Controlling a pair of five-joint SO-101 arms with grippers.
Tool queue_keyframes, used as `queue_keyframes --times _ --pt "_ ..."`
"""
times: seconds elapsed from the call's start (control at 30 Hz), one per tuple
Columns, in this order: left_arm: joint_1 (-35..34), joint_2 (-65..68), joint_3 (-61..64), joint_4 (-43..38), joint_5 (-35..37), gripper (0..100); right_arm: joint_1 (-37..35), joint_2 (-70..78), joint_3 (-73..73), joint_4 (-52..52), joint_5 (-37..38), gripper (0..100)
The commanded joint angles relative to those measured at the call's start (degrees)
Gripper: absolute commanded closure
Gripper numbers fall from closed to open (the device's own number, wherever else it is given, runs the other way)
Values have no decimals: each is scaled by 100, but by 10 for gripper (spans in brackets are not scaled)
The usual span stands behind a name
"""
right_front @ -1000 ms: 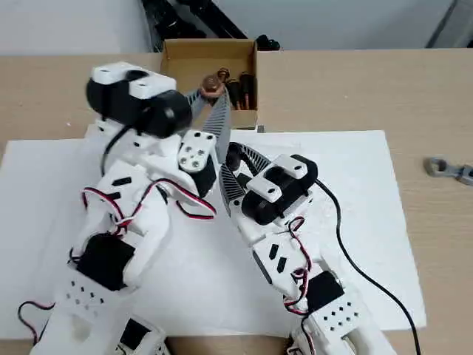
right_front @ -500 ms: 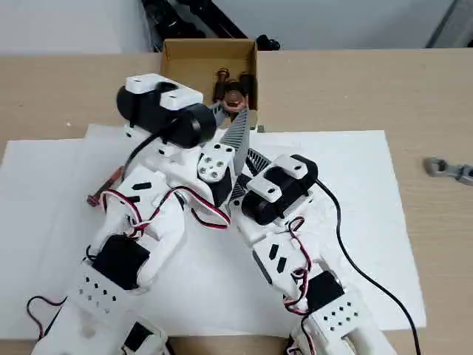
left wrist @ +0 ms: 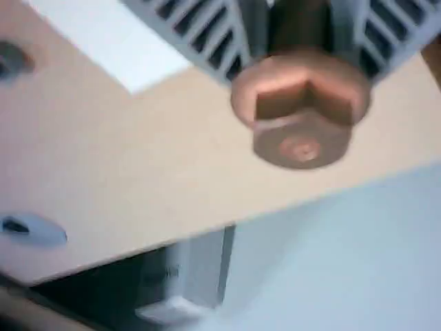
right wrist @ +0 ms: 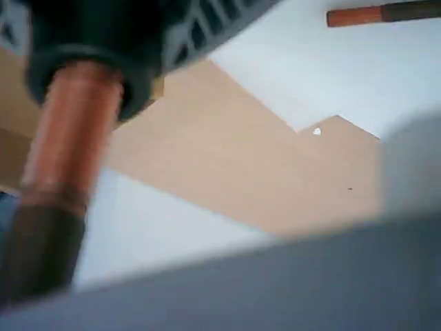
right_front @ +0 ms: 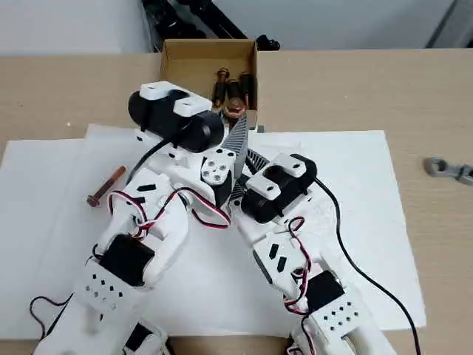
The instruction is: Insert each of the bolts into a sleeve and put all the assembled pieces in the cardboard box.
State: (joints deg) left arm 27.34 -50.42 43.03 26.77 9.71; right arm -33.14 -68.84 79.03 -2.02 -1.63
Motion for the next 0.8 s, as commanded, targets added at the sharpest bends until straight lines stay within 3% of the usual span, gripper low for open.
queue_keyframes --times 0.0,0.77 --pt "-123 -62 -31 -220 -26 994 -31 -136 -79 4 -44 995" --pt "158 -105 84 281 158 994 -22 -127 -220 13 -53 995"
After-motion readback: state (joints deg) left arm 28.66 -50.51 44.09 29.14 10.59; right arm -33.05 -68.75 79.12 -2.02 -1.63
